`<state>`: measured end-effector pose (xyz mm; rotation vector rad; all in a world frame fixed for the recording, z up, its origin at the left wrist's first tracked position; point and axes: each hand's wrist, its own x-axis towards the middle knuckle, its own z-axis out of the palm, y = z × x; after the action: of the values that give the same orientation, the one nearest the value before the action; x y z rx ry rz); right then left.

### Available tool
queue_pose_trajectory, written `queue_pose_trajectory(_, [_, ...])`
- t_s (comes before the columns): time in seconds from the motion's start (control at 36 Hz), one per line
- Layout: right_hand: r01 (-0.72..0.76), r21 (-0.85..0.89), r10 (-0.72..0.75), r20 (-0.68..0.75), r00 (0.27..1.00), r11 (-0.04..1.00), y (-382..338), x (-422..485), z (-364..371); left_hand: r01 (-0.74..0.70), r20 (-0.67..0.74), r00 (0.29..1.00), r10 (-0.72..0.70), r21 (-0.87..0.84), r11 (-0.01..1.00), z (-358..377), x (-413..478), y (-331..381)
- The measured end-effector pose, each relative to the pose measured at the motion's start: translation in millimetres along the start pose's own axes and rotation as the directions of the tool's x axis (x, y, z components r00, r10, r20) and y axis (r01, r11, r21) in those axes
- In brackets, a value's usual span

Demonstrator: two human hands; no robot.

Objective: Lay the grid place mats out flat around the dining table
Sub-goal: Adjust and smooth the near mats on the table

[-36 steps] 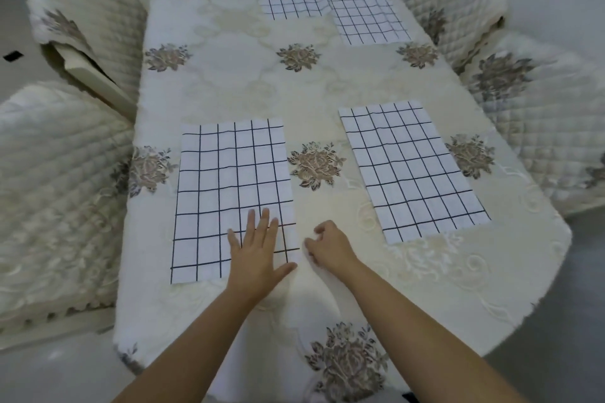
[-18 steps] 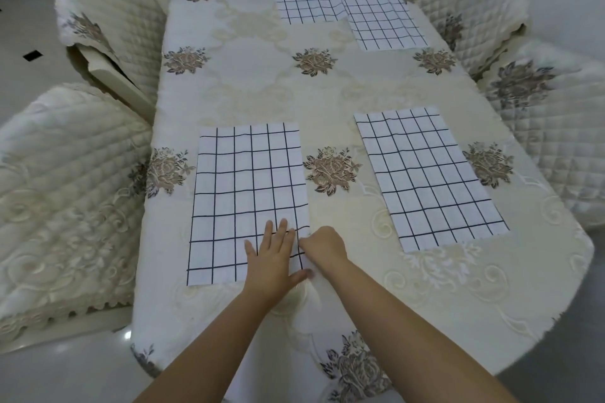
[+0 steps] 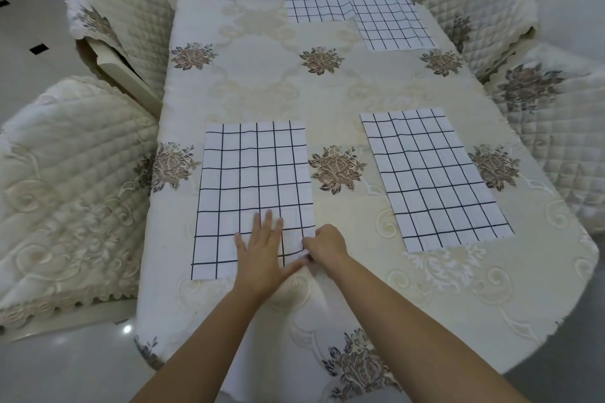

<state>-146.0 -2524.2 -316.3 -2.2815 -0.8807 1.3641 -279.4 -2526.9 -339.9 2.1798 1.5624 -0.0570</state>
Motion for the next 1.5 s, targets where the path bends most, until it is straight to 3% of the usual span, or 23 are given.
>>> queue_pose_trajectory(0.11, [0.038, -0.046, -0.038, 0.009, 0.999, 0.998, 0, -1, -5, 0.258, -0.16, 0.942, -0.295, -0.215, 0.942, -23, -4, -24])
queue_pose_trajectory(0.19, [0.053, -0.061, -0.053, 0.0, 0.999, 0.997, 1, 0, -8, 0.416, -0.263, 0.816, -0.515, -0.351, 0.839, -37, -4, -46])
queue_pose_trajectory(0.28, [0.057, -0.099, -0.061, -0.034, 0.998, 0.993, -4, -4, -7, 0.573, -0.191, 0.654, -0.732, -0.507, 0.644, -50, -3, -56])
queue_pose_trajectory(0.39, [0.113, -0.271, -0.166, -0.184, 0.969, 0.956, -13, -9, -4, 0.653, 0.006, 0.602, -0.798, -0.579, 0.488, -58, 5, -68])
queue_pose_trajectory(0.47, [0.234, -0.302, -0.287, -0.147, 0.947, 0.924, -22, -11, -3, 0.649, 0.075, 0.634, -0.77, -0.593, 0.477, -61, 12, -73])
queue_pose_trajectory(0.56, [0.324, -0.136, -0.325, 0.015, 0.946, 0.936, -35, -15, -1, 0.563, 0.096, 0.718, -0.689, -0.662, 0.495, -68, 16, -63])
queue_pose_trajectory(0.67, [0.22, 0.183, -0.259, 0.223, 0.94, 0.958, -61, -30, 3, 0.406, -0.003, 0.804, -0.595, -0.727, 0.553, -84, 10, -32])
queue_pose_trajectory(0.78, [0.153, 0.33, -0.255, 0.291, 0.922, 0.931, -94, -38, 7, 0.221, -0.186, 0.885, -0.427, -0.638, 0.737, -102, -7, 1])
queue_pose_trajectory(0.86, [0.187, 0.334, -0.288, 0.285, 0.914, 0.924, -114, -45, 11, 0.082, -0.33, 0.883, -0.333, -0.591, 0.803, -110, -19, 17])
queue_pose_trajectory(1.06, [0.33, 0.343, -0.424, 0.251, 0.87, 0.879, -144, -51, 3, 0.023, -0.44, 0.863, -0.248, -0.455, 0.89, -123, -27, 31])
queue_pose_trajectory(1.14, [0.362, 0.44, -0.506, 0.272, 0.818, 0.822, -150, -51, -5, -0.052, -0.492, 0.855, -0.161, -0.39, 0.919, -128, -27, 34])
queue_pose_trajectory(1.28, [0.242, 0.702, -0.579, 0.29, 0.762, 0.67, -144, -40, -25, -0.124, -0.585, 0.811, -0.017, -0.2, 0.972, -124, -26, 45])
queue_pose_trajectory(1.39, [0.127, 0.791, -0.503, 0.247, 0.828, 0.598, -124, -23, -35, -0.199, -0.55, 0.832, 0.076, -0.166, 0.966, -110, -23, 50])
queue_pose_trajectory(1.44, [0.096, 0.776, -0.413, 0.223, 0.883, 0.624, -108, -14, -38, -0.178, -0.471, 0.879, 0.069, -0.19, 0.965, -100, -20, 50])
queue_pose_trajectory(1.5, [0.076, 0.706, -0.316, 0.215, 0.924, 0.704, -91, -3, -39, -0.097, -0.295, 0.954, 0.049, -0.152, 0.984, -87, -16, 47])
